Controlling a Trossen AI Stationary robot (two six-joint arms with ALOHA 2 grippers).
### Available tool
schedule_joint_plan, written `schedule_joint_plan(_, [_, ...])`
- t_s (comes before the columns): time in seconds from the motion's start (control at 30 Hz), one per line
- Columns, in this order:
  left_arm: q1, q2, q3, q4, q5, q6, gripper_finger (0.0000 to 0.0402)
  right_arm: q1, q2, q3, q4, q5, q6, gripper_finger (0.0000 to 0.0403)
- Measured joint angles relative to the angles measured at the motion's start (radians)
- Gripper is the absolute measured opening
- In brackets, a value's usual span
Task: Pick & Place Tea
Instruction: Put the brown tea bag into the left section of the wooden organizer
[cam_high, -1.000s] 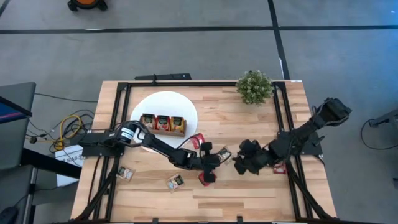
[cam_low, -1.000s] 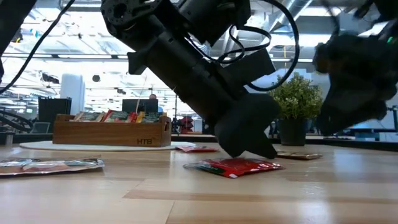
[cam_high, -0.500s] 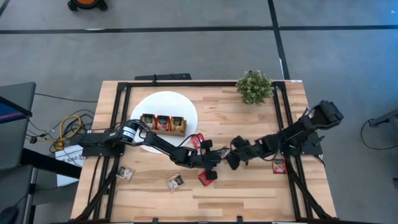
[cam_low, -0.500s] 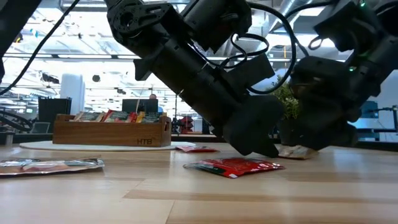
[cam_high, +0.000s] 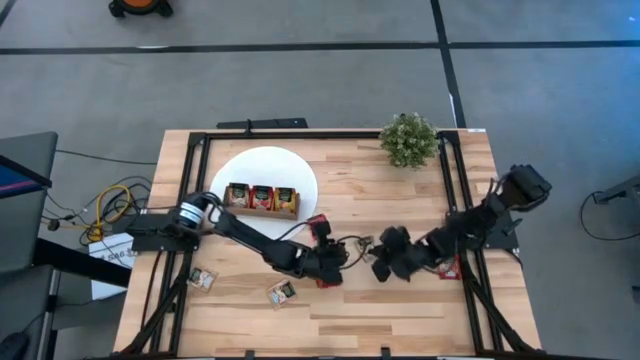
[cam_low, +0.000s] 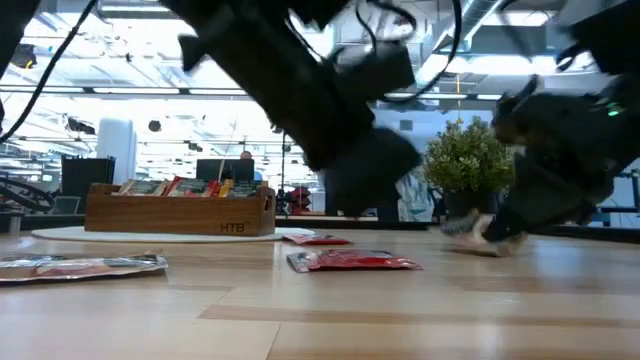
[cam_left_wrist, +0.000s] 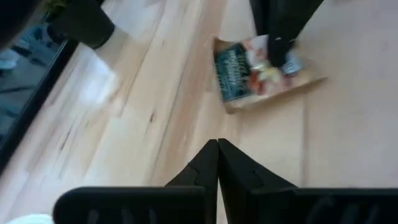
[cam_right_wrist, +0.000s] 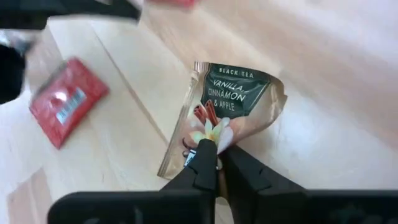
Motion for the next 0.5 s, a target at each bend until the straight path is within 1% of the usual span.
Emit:
schedule_joint_plan(0.1, [0.005, -0.036, 0.0, -0.016, 0.055, -0.058, 0.0001, 0.085, 0.027, 0.013, 0.007, 0.172, -0.001, 0.0007])
schedule_joint_plan(0.23, [0.026, -0.057, 0.0, 0.053, 0.098, -0.037, 0.0018, 0.159, 0.071, 0.038, 0.009, 0.323, -0.019, 0.0009])
schedule_joint_plan(0.3, [0.039, -0.07, 0.0, 0.075, 0.161, -0.03, 0.0035, 0.173, 0.084, 0.056, 0.014, 0.355, -0.058, 0.0011])
schedule_joint_plan(0.37, [0.054, -0.075, 0.002, 0.108, 0.258, -0.041, 0.006, 0.181, 0.092, 0.073, 0.013, 0.368, -0.105, 0.0009])
schedule_joint_plan(0.4, [0.062, -0.078, 0.001, 0.103, 0.288, -0.048, 0.0074, 0.185, 0.092, 0.082, 0.013, 0.381, -0.131, 0.0006])
schedule_joint_plan(0.47, [0.077, -0.078, 0.001, 0.12, 0.334, -0.06, 0.0105, 0.186, 0.09, 0.098, 0.017, 0.392, -0.173, 0.0004])
schedule_joint_plan(0.5, [0.084, -0.078, 0.001, 0.126, 0.336, -0.068, 0.012, 0.185, 0.089, 0.104, 0.016, 0.403, -0.191, 0.0004])
